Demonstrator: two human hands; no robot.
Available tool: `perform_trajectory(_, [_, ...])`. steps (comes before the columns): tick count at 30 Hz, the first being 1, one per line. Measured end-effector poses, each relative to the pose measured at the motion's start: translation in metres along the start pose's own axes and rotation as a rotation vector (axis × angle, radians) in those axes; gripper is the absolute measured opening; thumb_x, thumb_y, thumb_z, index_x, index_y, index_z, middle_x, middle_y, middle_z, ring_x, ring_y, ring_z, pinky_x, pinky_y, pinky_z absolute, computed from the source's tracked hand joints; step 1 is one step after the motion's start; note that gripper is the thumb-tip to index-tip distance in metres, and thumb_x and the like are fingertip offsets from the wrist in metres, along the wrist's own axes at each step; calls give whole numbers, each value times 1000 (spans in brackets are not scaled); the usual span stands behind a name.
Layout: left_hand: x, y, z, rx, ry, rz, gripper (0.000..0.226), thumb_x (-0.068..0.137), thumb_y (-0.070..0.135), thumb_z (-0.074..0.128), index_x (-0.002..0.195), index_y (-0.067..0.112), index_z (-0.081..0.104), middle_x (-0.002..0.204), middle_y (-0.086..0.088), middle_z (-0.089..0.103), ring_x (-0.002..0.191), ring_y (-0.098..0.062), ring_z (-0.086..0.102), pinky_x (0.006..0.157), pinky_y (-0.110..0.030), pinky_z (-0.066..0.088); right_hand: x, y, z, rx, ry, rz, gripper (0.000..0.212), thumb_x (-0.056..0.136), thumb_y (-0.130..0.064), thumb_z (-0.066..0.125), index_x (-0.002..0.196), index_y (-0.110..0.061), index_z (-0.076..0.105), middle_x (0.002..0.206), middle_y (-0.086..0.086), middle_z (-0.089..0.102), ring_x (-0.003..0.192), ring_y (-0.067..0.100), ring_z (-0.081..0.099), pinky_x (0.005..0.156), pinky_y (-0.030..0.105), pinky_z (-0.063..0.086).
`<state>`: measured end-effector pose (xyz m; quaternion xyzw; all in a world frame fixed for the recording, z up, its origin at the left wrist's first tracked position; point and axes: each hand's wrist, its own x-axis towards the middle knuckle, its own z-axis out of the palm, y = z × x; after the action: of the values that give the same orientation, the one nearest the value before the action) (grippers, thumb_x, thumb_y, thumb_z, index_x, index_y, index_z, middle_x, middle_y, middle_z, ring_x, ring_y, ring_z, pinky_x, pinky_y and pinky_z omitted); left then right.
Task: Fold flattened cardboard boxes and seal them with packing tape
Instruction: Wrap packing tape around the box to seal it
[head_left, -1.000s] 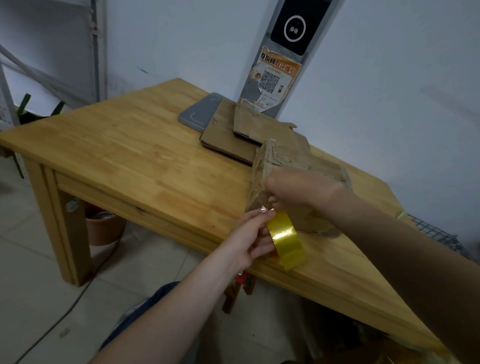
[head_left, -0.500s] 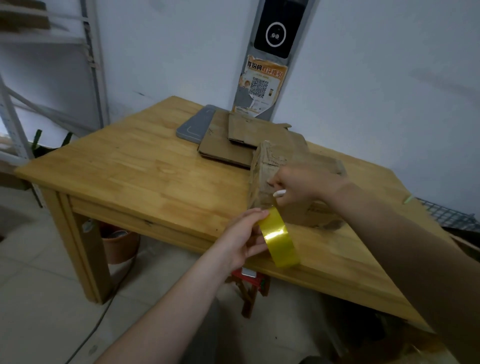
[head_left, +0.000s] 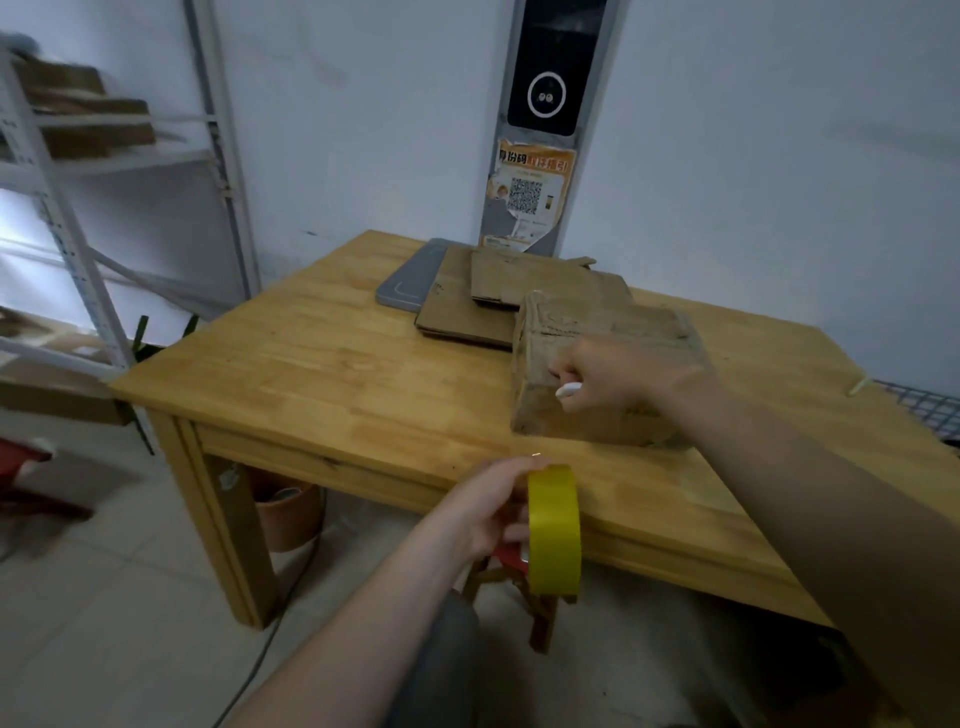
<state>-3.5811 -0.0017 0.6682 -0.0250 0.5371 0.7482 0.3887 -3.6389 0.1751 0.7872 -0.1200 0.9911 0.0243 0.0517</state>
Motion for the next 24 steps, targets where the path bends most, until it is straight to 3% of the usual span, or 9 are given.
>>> perform_trajectory(4, [-6, 30, -23, 0, 124, 186, 23, 99, 30, 64, 118, 16, 68, 99, -13, 67, 88, -27, 63, 72, -36, 49, -1, 3, 5, 44, 34, 2, 24, 84, -25, 74, 71, -17, 56, 67, 0, 55, 62, 17, 47, 54, 31, 32])
perform_trajectory(7, [-4, 56, -45, -63, 253, 278, 15, 101, 24, 61, 115, 19, 63, 94, -14, 67, 83, -27, 65, 63, -35, 55, -3, 4, 8, 98, 33, 8, 28, 85, -24, 74, 68, -19, 53, 65, -1, 52, 62, 17, 47, 56, 32, 33])
perform_trajectory(11, [6, 82, -64, 92, 446, 392, 19, 100, 23, 63, 119, 24, 61, 113, -11, 64, 96, -29, 65, 73, -40, 56, -4, 9, 12, 167, 58, 12, 27, 86, -28, 71, 71, -12, 55, 65, -1, 51, 60, 16, 46, 57, 32, 34])
perform_trajectory(15, [18, 94, -65, 261, 548, 458, 20, 101, 28, 51, 118, 36, 54, 115, -11, 65, 100, -32, 67, 86, -48, 56, -9, 13, 17, 212, 89, -13, 24, 87, -34, 70, 80, -13, 61, 73, -3, 57, 68, 16, 52, 60, 32, 38])
perform_trajectory(17, [25, 96, -60, 289, 560, 471, 16, 102, 27, 48, 114, 36, 53, 109, -14, 71, 92, -33, 72, 83, -49, 60, -12, 17, 23, 255, 48, -21, 16, 89, -38, 70, 86, -23, 67, 95, -7, 67, 86, 15, 61, 69, 33, 46])
perform_trajectory(18, [27, 97, -57, 276, 548, 474, 17, 104, 25, 47, 117, 33, 52, 105, -15, 72, 84, -32, 75, 74, -44, 61, -14, 21, 28, 277, 26, -38, 12, 90, -39, 70, 88, -27, 69, 119, -9, 67, 108, 15, 61, 82, 35, 51])
perform_trajectory(20, [36, 98, -51, 287, 538, 477, 19, 105, 28, 48, 125, 29, 48, 109, -13, 71, 80, -31, 76, 66, -39, 59, -18, 29, 39, 291, 0, -97, 7, 91, -39, 68, 92, -32, 70, 160, -15, 37, 144, 4, 35, 107, 37, 43])
perform_trajectory(22, [46, 101, -46, 397, 574, 462, 33, 101, 44, 56, 129, 30, 47, 125, -3, 60, 100, -28, 66, 81, -43, 55, -22, 35, 48, 289, 27, -134, 7, 92, -37, 66, 94, -31, 70, 165, -19, 22, 145, -9, 15, 114, 35, 35])
perform_trajectory(24, [57, 106, -38, 490, 595, 435, 53, 93, 57, 64, 134, 29, 44, 126, 4, 47, 109, -24, 49, 90, -45, 47, -26, 38, 54, 308, 85, -154, 7, 92, -33, 67, 95, -30, 72, 164, -16, 26, 143, -12, 13, 118, 31, 30])
